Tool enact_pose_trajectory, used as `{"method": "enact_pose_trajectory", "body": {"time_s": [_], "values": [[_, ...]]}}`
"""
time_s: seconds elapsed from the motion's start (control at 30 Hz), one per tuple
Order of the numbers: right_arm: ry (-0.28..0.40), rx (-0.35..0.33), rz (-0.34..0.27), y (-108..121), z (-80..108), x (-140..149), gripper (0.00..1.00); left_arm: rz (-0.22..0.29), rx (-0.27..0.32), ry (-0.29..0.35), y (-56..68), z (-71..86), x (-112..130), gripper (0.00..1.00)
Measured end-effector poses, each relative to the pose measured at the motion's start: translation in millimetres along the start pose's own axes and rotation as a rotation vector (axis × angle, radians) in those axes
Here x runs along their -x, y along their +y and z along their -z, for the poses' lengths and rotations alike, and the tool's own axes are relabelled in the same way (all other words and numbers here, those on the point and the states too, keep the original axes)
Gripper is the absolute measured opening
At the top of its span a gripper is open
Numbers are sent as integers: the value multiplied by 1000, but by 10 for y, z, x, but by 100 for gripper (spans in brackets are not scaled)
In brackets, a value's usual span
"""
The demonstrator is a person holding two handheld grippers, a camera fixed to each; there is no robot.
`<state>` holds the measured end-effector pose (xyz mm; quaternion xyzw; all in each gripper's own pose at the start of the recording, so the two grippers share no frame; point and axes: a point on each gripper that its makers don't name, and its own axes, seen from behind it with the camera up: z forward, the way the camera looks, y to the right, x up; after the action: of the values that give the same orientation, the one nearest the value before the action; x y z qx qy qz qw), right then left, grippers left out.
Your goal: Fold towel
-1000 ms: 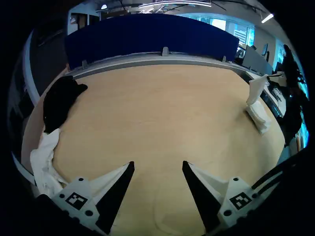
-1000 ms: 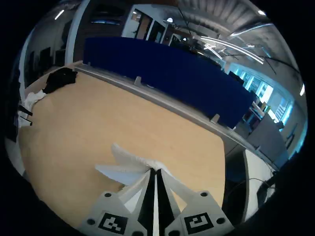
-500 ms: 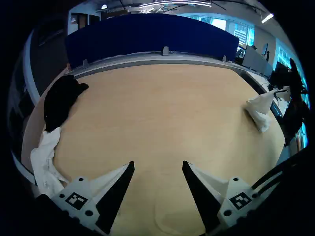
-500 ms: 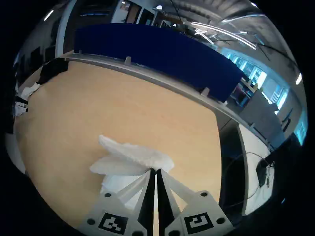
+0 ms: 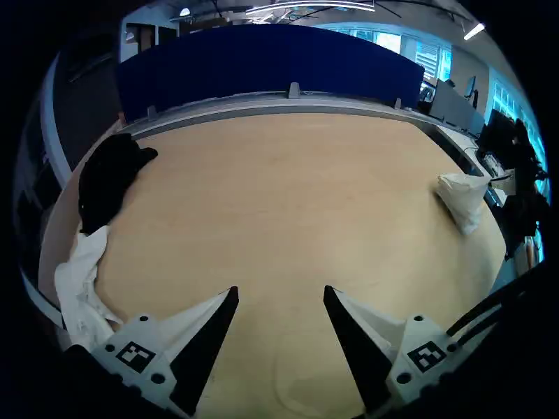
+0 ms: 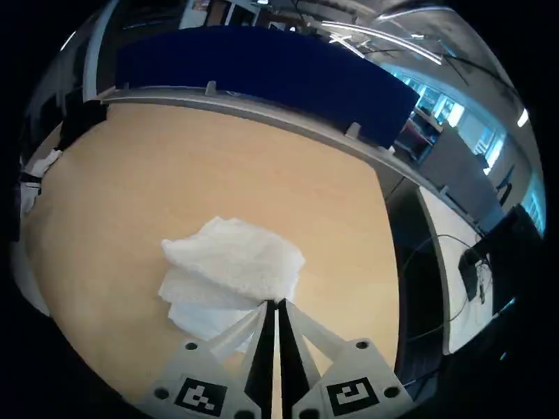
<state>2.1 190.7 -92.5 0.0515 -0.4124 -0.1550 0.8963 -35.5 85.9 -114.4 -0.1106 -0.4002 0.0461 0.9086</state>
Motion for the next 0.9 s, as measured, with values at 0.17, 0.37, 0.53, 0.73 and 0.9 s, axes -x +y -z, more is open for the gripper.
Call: {"method": "enact_pose_trajectory", "body": {"time_s": [0.17, 0.37, 0.53, 0.73, 0.9], "values": [[-41, 11, -23, 21, -58, 230, 3, 2, -5, -1, -11, -3, 12, 90], [-100, 26, -62, 3, -170, 557, 3, 2, -9, -3, -10, -10, 37, 90], [-130, 37, -99, -14, -264, 709, 3, 2, -11, -5, -7, -15, 44, 90], [-161, 43, -130, -31, -340, 840, 4, 1, -13, -2, -4, -8, 34, 90], [-172, 42, -141, -61, -358, 895, 5, 2, -15, -1, -8, 11, 37, 90]]}}
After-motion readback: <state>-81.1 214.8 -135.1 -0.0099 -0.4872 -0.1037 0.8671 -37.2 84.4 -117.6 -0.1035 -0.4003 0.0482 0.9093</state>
